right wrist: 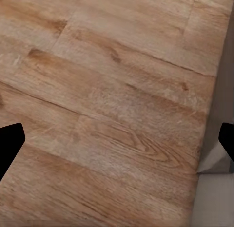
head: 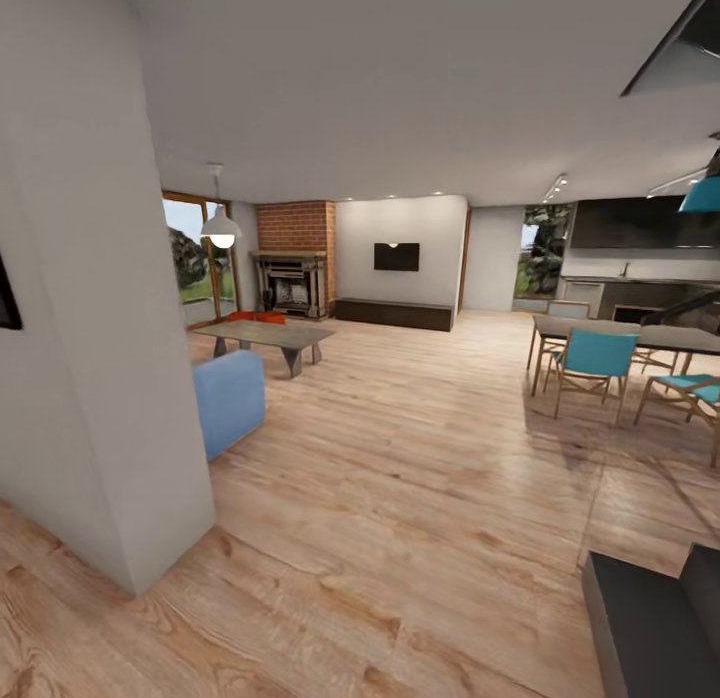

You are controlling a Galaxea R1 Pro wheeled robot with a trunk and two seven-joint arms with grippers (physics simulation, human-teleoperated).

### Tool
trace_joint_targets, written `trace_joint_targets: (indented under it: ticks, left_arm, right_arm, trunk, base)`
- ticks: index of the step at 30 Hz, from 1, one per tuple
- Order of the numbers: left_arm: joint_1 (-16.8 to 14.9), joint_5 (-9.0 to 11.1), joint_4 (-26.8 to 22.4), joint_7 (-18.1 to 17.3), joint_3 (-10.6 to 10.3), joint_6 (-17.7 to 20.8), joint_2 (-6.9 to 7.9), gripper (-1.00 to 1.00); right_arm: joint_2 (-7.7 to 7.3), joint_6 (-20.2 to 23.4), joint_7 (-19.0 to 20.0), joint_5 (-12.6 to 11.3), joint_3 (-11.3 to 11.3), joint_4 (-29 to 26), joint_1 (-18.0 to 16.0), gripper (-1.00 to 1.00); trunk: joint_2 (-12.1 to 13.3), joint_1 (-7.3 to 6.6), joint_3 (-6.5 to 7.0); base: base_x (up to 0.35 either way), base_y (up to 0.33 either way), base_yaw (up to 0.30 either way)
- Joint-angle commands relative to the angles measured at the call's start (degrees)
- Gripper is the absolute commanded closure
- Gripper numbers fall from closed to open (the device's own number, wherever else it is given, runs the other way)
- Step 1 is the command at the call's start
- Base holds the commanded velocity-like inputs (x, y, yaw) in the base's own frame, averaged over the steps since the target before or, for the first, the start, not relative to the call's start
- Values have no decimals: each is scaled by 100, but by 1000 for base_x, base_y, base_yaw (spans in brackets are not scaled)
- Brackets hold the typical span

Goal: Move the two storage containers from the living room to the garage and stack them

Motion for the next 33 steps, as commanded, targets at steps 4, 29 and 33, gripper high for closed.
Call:
trace_joint_targets:
  ticks: [4,29,33]
  left_arm:
    - [-11,53,24,-19,-34,-36,-3,-100]
    - [-11,48,23,-27,-34,-45,4,-100]
    - [-11,45,23,-26,-34,-38,-1,-100]
  right_arm:
    - [-7,-7,-43,-45,43,270,2,-100]
    - [-7,-2,-45,-42,50,1168,2,-100]
    - [-7,-3,-45,-37,50,1169,2,-100]
  trunk:
    - [-4,4,-6]
    - [-4,4,-6]
    - [-4,4,-6]
  base:
    - [325,0,0]
    - [324,0,0]
    - [325,0,0]
